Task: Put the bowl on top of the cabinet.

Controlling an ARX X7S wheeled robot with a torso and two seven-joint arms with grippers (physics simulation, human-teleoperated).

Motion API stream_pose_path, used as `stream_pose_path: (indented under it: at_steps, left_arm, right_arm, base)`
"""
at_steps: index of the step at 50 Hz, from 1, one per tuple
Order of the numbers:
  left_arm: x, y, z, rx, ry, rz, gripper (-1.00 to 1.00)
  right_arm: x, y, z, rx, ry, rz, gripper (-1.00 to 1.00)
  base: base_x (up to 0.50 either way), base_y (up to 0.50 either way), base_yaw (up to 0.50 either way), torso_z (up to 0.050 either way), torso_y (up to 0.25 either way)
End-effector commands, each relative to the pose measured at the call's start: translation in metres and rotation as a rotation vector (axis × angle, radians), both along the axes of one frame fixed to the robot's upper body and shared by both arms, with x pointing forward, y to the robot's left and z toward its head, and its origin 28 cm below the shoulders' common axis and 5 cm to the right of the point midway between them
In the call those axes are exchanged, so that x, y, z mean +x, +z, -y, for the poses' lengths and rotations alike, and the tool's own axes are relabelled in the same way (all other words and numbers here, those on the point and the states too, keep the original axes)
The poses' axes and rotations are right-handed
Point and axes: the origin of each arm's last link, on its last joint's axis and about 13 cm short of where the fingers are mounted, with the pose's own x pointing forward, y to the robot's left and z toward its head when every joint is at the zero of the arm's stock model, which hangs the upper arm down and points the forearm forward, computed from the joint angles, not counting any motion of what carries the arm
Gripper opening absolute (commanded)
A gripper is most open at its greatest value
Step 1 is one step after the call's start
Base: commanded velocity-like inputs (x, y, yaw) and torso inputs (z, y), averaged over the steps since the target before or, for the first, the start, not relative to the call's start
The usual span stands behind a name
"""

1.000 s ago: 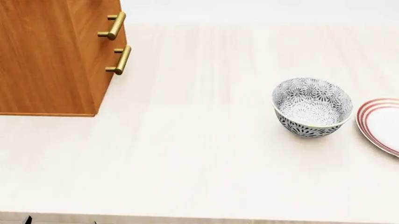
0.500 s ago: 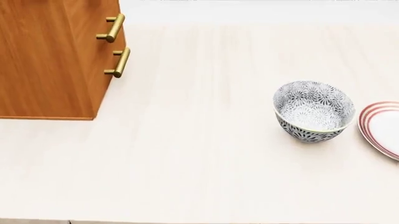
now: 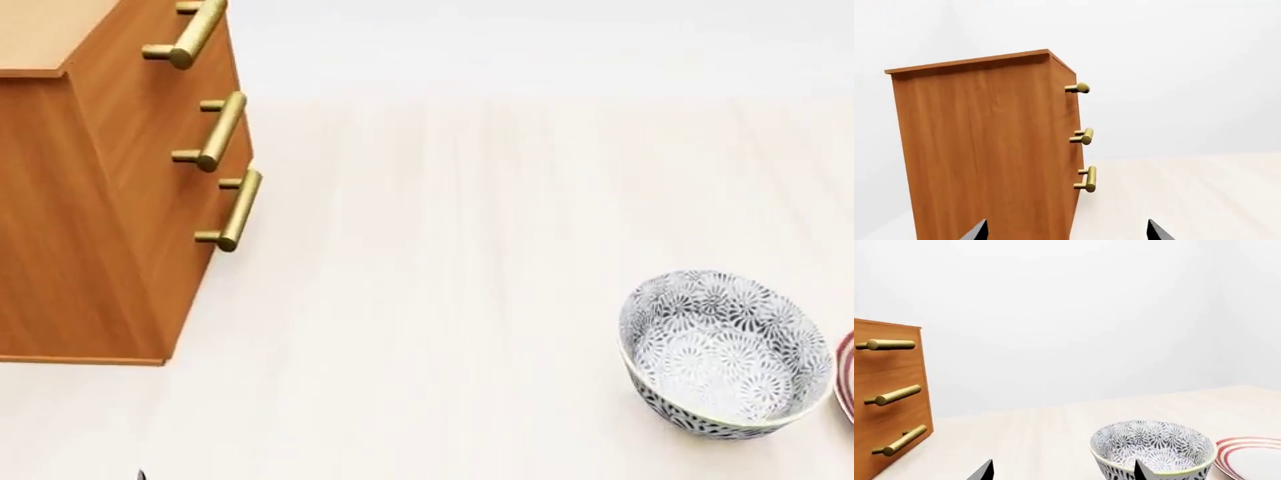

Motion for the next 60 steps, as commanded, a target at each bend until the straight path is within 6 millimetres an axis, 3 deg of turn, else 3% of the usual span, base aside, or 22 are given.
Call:
stream_pose_path:
  at_steps: [1,10,26,35,51,60]
  left_arm:
    - [0.0000,-0.0002,-0.0004,0.001,0.003,0.001,1.00]
    - [-0.0005,0.0000,-0.0005,0.001,0.004,0.004,1.00]
    - [0.0000,-0.0004,-0.0006,0.001,0.009,0.004,1.00]
    - [0.0003,-0.0006,-0.0006,0.002,0.008,0.004,1.00]
    - [-0.0027,-0.0036,0.0009,0.061,-0.038,0.040,1.00]
    - [-0.0028,-0.0030,-0.0008,0.040,-0.024,0.033,1.00]
  right_arm:
    - [-0.0002,-0.0003,-0.0004,0.002,0.000,0.006,1.00]
    - [-0.0004,-0.0003,-0.0006,0.004,-0.012,0.012,1.00]
    - [0.0000,-0.0017,-0.0010,0.013,-0.014,0.009,1.00]
    - [0.0010,-0.0018,-0.0014,0.012,-0.034,0.006,1.00]
    - [0.0011,-0.0025,-0.0020,0.001,-0.036,0.002,1.00]
    - [0.0008,-0.0028,-0.0024,-0.008,-0.032,0.006,1.00]
  base:
    - [0.48,0.03,0.00,0.000,0.000]
    - [0.45,0.03,0.00,0.000,0.000]
    - [0.02,0.00,0.00,0.000,0.000]
    - [0.41,0.00,0.00,0.000,0.000]
    - [0.01,0.00,0.00,0.000,0.000]
    - [0.00,0.00,0.00,0.034,0.000]
